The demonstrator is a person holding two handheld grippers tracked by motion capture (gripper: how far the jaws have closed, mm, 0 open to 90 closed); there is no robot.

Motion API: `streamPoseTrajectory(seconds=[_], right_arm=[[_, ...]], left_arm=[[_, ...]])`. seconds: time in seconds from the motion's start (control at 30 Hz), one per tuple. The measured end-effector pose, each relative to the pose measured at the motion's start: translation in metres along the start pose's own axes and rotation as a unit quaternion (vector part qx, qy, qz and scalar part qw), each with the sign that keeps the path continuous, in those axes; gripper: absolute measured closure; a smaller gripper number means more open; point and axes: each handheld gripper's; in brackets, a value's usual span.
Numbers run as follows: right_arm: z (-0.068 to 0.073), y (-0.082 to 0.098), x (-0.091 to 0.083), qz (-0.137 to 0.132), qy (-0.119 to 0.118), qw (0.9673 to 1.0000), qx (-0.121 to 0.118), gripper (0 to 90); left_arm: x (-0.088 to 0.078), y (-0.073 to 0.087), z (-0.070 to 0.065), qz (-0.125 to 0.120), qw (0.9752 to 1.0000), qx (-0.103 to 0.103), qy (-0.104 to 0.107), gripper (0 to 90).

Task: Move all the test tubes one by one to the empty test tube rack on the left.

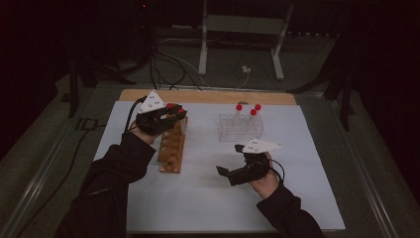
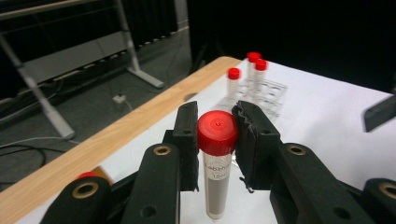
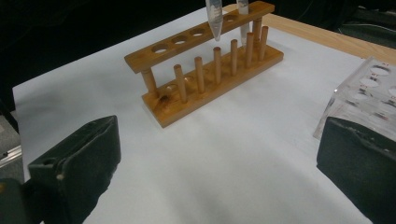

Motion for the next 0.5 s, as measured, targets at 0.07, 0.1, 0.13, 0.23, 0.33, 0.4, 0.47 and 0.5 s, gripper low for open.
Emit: streamPoseTrajectory(seconds=[0.07,0.1,0.13,0.23,0.33,0.4,0.47,0.5], right_arm=[[0.000,0.000,0.000,0.000,0.001,1.0000,0.001,0.0],[-0.001,0.000,0.000,0.000,0.000,1.0000,0.001,0.0],[-0.001,0.000,-0.001,-0.001,0.001,1.0000,0.001,0.0],[-0.001,0.000,-0.001,-0.002,0.001,1.0000,0.002,0.0],[-0.002,0.000,-0.001,-0.002,0.000,1.0000,0.000,0.0],[-0.002,0.000,-0.001,-0.001,0.000,1.0000,0.002,0.0],[-0.002,0.000,-0.002,-0.002,-0.001,1.0000,0.002,0.0],[-0.002,0.000,-0.002,-0.002,-0.001,1.0000,0.001,0.0]], left_arm=[[0.000,0.000,0.004,0.000,1.0000,0.000,-0.010,72.2],[0.000,0.000,0.007,0.000,0.9999,-0.004,-0.014,72.2],[0.000,0.000,0.008,0.001,0.9998,-0.003,-0.018,72.2],[0.001,0.001,0.014,0.000,0.9995,-0.008,-0.031,72.2],[0.003,0.001,0.019,-0.001,0.9989,-0.012,-0.045,72.2],[0.003,0.001,0.022,-0.006,0.9984,-0.017,-0.053,72.2],[0.003,0.002,0.025,-0.010,0.9978,-0.022,-0.062,72.2],[0.004,0.002,0.027,-0.010,0.9974,-0.022,-0.069,72.2]])
Point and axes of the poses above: each handheld gripper's, and its own axes: x roughly forward along the jaws, y roughly out of its underside, z roughly to its left, and after that the axes turned 8 degrees about -y, right-handed
